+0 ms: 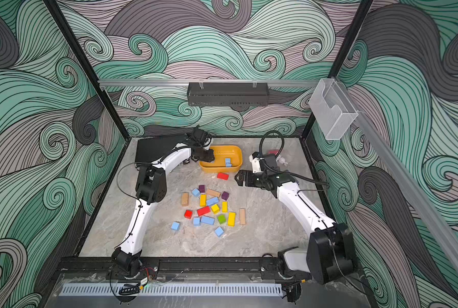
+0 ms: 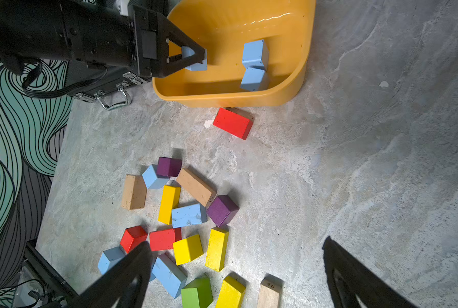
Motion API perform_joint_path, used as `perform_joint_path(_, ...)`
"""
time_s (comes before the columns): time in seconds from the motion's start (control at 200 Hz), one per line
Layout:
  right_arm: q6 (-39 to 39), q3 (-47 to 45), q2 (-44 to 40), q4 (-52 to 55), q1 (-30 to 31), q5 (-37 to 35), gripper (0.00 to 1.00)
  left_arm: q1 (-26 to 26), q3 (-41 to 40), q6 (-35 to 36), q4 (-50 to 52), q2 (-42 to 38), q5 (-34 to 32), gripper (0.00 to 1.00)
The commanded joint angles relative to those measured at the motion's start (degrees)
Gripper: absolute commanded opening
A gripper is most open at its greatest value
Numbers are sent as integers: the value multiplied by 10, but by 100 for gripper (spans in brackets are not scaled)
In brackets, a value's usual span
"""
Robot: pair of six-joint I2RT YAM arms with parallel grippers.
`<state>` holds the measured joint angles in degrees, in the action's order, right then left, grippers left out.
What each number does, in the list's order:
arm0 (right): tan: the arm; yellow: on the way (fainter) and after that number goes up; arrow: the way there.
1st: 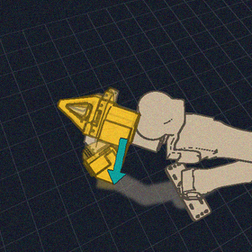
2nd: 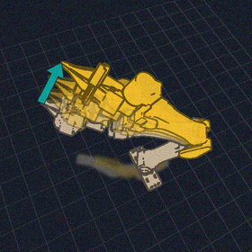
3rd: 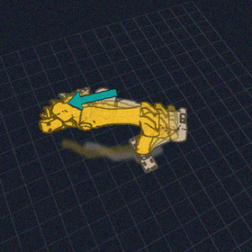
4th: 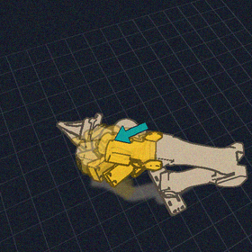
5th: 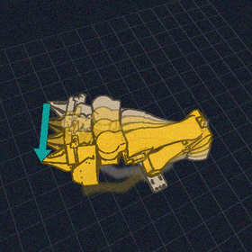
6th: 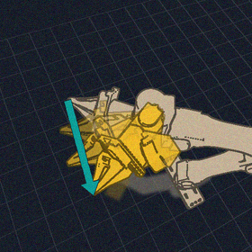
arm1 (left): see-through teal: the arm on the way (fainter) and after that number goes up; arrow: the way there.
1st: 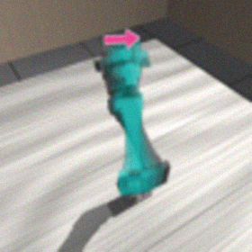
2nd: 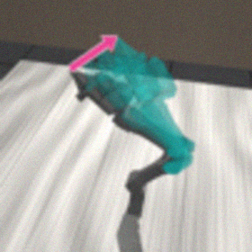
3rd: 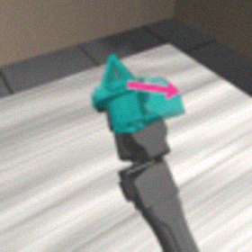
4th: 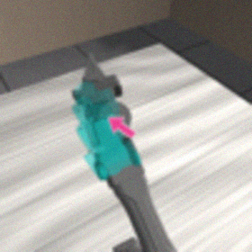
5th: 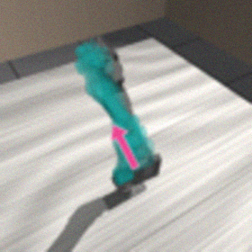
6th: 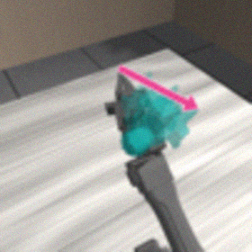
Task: Pick out the blue building blocks
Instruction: Place the building block in the storage box.
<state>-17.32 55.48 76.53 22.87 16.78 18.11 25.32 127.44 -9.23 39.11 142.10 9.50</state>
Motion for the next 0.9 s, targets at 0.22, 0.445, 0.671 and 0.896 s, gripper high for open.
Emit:
perform_joint_path(0.22, 19, 13, 2, -6, -2, 1, 100, 6, 24, -10, 2, 10, -4, 39)
perform_joint_path(0.445, 21, 14, -1, -2, -3, 0, 100, 7, 28, -24, 12, 5, -3, 52)
perform_joint_path(0.671, 23, 20, -8, 4, -2, 7, 100, 10, 31, -35, 26, -31, 2, 60)
perform_joint_path(0.896, 21, 30, -26, 25, -2, 20, 100, 18, 12, -34, 34, -91, -4, 77)
